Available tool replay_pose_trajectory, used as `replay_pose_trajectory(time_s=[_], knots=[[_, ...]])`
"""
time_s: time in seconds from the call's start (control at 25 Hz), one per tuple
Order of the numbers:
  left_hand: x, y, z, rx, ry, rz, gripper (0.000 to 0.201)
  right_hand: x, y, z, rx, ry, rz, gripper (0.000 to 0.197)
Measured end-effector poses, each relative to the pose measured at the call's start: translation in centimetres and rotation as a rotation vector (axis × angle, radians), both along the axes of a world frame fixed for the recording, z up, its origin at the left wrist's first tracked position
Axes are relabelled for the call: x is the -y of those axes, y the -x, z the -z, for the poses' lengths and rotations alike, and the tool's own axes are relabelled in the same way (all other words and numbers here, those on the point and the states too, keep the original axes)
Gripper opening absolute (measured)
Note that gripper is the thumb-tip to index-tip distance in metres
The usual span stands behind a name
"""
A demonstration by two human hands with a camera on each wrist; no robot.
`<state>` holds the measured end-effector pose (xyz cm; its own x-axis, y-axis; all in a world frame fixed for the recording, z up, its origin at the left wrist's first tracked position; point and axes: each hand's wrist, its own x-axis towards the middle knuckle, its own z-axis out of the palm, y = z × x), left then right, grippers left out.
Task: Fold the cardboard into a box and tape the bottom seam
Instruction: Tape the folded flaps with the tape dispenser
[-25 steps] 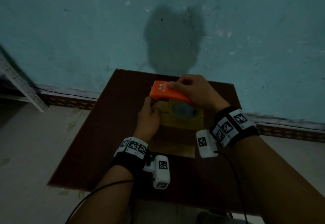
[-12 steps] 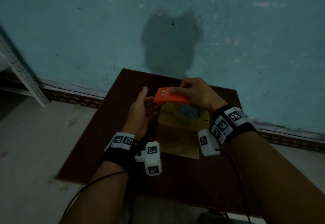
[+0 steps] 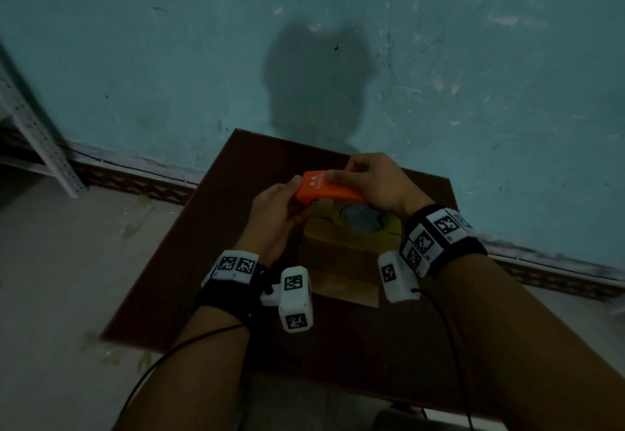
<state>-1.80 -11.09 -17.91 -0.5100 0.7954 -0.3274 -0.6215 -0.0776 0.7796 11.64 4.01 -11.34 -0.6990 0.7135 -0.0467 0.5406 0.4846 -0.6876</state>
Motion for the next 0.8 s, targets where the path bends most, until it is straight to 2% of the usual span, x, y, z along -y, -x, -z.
replay_pose_trajectory(time_s=[0.56, 0.68, 0.8], knots=[[-0.32, 0.48, 0.26, -0.225, 0.104, -0.045, 0.02, 0.22, 0.03, 0.07, 0.011, -0.01, -0.001, 0.053], [-0.34, 0.43, 0.2, -0.216, 0.132, -0.044, 0.023, 0.31, 0.01, 0.01, -0.001, 0.001, -0.003, 0.051], [-0.53, 0.08, 0.25, -0.135, 0.161, -0.045, 0.026, 0.35, -0.06, -0.05, -0.005, 0.012, -0.004, 0.045]])
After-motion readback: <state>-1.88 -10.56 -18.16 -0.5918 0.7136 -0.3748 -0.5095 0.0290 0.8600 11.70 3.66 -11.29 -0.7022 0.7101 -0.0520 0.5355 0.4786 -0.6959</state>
